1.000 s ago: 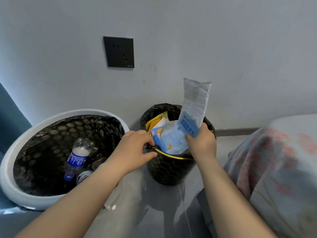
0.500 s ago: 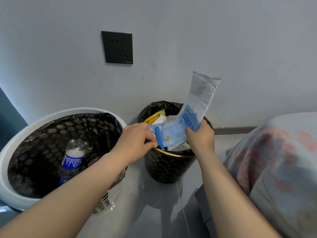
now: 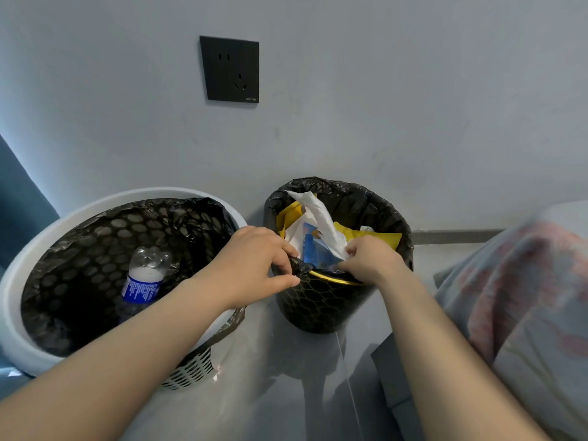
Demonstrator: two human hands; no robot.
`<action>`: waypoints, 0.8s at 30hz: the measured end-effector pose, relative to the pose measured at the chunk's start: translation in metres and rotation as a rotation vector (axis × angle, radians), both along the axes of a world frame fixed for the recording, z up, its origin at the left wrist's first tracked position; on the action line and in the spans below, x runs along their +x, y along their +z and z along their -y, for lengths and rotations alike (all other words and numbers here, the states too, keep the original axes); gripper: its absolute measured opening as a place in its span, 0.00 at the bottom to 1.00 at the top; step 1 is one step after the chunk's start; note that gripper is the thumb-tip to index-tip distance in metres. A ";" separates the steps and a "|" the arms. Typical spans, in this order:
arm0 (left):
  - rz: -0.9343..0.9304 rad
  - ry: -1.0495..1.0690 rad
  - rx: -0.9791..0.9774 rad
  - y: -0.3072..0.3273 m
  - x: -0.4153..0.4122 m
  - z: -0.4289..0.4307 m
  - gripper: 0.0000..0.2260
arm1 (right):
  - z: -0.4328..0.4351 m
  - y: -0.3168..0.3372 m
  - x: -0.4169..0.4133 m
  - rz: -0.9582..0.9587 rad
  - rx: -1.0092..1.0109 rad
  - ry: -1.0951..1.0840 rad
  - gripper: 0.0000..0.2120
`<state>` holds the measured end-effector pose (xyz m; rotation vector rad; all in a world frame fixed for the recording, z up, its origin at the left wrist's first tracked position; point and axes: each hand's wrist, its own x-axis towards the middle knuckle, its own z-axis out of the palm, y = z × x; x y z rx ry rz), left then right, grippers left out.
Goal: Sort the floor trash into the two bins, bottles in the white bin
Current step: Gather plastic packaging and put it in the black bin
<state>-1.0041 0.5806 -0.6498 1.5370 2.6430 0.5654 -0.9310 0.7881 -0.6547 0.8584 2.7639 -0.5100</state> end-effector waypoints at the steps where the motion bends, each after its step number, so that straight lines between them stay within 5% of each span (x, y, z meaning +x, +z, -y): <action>1: 0.006 0.005 0.013 0.000 0.000 0.001 0.09 | -0.001 0.004 -0.001 0.033 -0.060 0.027 0.18; 11: 0.022 0.030 0.094 -0.002 0.003 -0.001 0.09 | 0.013 0.021 0.012 0.080 -0.209 0.022 0.41; 16: 0.023 0.039 0.109 -0.001 0.004 -0.002 0.10 | 0.011 0.019 0.014 -0.342 -0.144 0.047 0.14; 18: 0.030 0.036 0.119 -0.002 0.003 -0.002 0.13 | 0.014 0.015 0.012 -0.481 -0.104 0.071 0.19; 20: 0.029 0.034 0.121 -0.003 0.003 -0.002 0.14 | 0.019 0.013 0.008 -0.577 -0.158 0.115 0.12; 22: 0.028 0.032 0.126 -0.003 0.002 -0.003 0.13 | 0.019 0.009 0.005 -0.521 -0.298 0.119 0.05; 24: 0.024 0.030 0.139 -0.005 0.001 -0.003 0.13 | 0.018 0.006 0.005 -0.349 -0.337 0.138 0.12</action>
